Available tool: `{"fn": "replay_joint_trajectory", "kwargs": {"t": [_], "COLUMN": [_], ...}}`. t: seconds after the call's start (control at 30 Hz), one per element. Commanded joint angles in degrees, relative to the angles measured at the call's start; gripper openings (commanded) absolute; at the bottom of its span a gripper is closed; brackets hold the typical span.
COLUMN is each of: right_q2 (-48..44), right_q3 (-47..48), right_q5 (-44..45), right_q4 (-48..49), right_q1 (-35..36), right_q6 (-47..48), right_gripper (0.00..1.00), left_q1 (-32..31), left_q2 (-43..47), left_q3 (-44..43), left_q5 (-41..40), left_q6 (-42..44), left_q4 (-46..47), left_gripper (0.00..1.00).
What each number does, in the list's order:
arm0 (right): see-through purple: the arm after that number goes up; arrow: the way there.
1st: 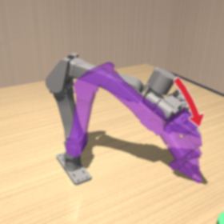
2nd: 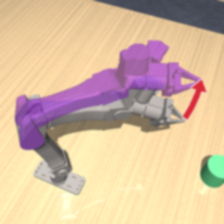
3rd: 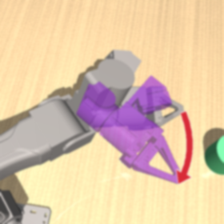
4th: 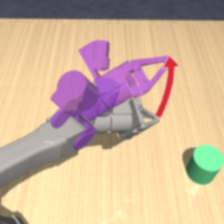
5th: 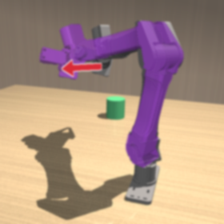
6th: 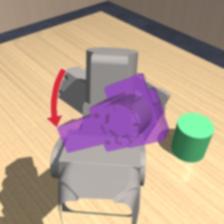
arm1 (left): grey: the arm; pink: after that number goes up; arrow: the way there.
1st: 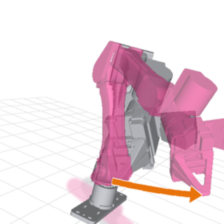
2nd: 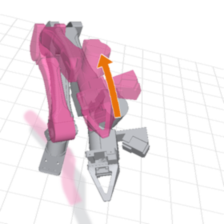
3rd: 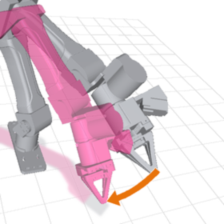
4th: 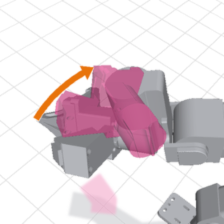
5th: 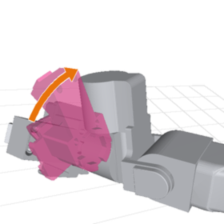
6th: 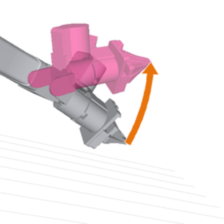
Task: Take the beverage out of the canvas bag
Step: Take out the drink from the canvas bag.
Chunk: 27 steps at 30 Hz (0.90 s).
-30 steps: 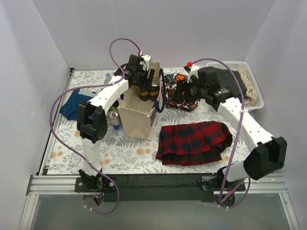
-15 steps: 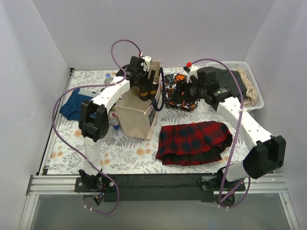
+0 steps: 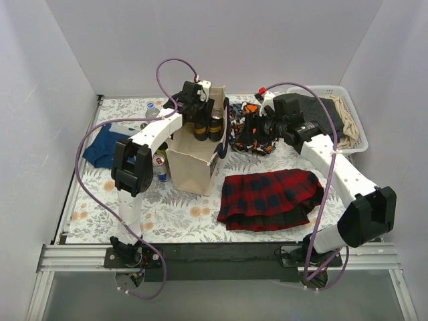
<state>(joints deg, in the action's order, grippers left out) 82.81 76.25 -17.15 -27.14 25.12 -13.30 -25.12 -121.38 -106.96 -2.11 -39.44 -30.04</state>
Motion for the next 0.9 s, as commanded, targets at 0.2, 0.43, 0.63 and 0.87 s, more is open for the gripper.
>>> {"fn": "replay_joint_trajectory", "kwargs": {"t": [0.2,0.43,0.63,0.87], "right_q2": [0.2,-0.1,-0.4,-0.5], "right_q3": [2.1,2.1,2.3,2.4], "right_q5": [-1.4,-1.6,-2.0,-2.4], "right_q4": [0.1,0.2,0.2,0.2], "right_q1": [-0.4,-0.3,-0.3,-0.3], "right_q6": [0.5,0.1,-0.2,-0.5], "right_gripper": [0.73,0.73,0.73,0.73], "left_q1": [-1.0,-2.6,-3.1,-3.2], "left_q2": [5.5,8.9,11.7,12.1], "left_q3": [4.6,5.4,3.1,-0.3], "left_q5": [-1.1,-3.2,-6.0,-7.7], "left_q6": [0.6,0.6,0.5,0.9], "left_q4": [2.3,2.2,1.6,-0.6], "left_gripper": [0.08,0.0,0.0,0.0]}}
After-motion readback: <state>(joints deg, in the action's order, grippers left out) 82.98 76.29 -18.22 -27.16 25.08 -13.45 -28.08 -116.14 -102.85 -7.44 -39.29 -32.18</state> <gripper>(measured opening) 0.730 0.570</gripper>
